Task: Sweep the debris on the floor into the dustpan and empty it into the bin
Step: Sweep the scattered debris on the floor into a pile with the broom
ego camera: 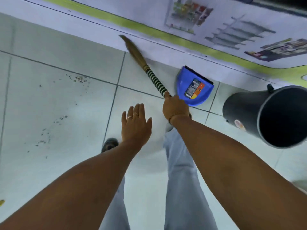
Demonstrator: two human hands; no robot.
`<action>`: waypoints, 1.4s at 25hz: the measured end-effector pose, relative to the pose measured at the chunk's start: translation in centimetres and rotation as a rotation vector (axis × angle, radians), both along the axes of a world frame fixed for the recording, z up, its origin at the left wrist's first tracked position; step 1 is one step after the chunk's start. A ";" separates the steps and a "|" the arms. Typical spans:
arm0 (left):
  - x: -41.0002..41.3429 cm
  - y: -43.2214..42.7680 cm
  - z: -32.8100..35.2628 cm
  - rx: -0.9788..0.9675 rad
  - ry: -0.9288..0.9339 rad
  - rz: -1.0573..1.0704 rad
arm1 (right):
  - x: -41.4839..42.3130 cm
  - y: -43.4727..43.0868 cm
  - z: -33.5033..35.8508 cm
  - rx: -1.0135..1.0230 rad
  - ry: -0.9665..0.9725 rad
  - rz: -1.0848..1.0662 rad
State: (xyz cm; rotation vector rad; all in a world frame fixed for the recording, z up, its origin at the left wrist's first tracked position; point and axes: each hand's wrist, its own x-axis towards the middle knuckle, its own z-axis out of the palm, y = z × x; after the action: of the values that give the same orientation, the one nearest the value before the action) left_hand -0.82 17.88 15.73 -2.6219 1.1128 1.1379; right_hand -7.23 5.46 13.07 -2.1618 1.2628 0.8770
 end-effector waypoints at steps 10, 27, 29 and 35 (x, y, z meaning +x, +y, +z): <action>13.4 18.2 -0.4 0.051 -0.072 0.093 | 11.6 17.9 -2.6 0.020 0.042 0.046; 12.3 28.9 3.9 -0.103 -0.149 0.144 | 9.6 31.1 3.4 -0.027 0.008 0.276; 11.3 30.8 4.3 -0.103 -0.151 0.161 | 7.9 31.7 4.4 -0.070 -0.009 0.176; 9.2 35.3 5.0 -0.147 -0.154 0.101 | 7.0 33.2 3.5 -0.054 0.156 -0.236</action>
State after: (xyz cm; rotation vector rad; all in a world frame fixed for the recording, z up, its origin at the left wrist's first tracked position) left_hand 8.38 53.15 20.73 -2.8511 1.0833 0.8817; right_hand -0.27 38.67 16.60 -1.9632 1.5972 0.9347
